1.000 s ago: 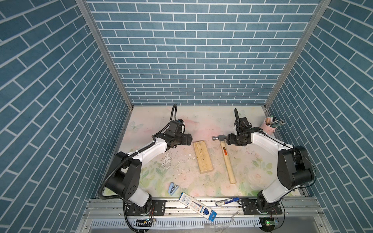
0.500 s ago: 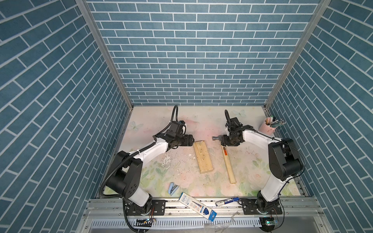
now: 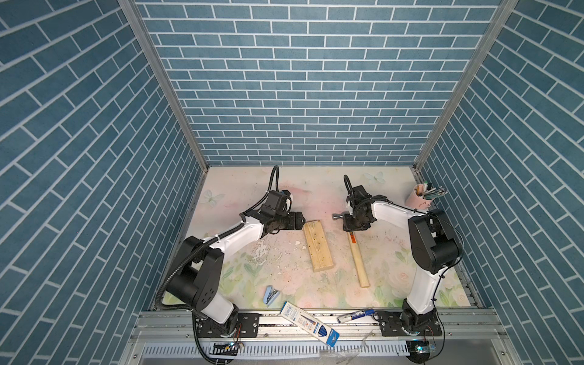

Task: Use a claw hammer to pull out a nail
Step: Pick up the hammer at the center of the board.

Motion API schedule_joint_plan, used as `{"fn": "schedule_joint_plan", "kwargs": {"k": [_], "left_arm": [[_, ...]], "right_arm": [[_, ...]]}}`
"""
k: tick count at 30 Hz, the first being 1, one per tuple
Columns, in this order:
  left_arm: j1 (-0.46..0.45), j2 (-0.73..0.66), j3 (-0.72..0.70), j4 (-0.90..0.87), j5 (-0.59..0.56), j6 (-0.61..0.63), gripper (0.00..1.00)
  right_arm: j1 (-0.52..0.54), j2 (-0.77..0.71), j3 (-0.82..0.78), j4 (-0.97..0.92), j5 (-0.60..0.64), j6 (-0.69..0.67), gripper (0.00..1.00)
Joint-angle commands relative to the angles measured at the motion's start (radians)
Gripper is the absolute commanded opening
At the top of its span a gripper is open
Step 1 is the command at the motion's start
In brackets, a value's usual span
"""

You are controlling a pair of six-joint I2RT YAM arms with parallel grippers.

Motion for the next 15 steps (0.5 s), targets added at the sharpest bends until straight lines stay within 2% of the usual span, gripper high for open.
{"fn": "schedule_joint_plan", "kwargs": {"k": [1, 7, 15], "left_arm": [[-0.006, 0.000, -0.013, 0.000, -0.002, -0.008, 0.82], [-0.006, -0.002, -0.007, -0.007, -0.002, -0.007, 0.82], [-0.005, -0.020, 0.008, -0.033, -0.014, -0.005, 0.82]], "right_arm": [[0.008, 0.022, 0.020, -0.041, 0.016, -0.033, 0.48], [0.016, 0.045, 0.020, -0.040, 0.046, -0.040, 0.44], [0.030, 0.060, 0.019, -0.040, 0.091, -0.045, 0.24]]}}
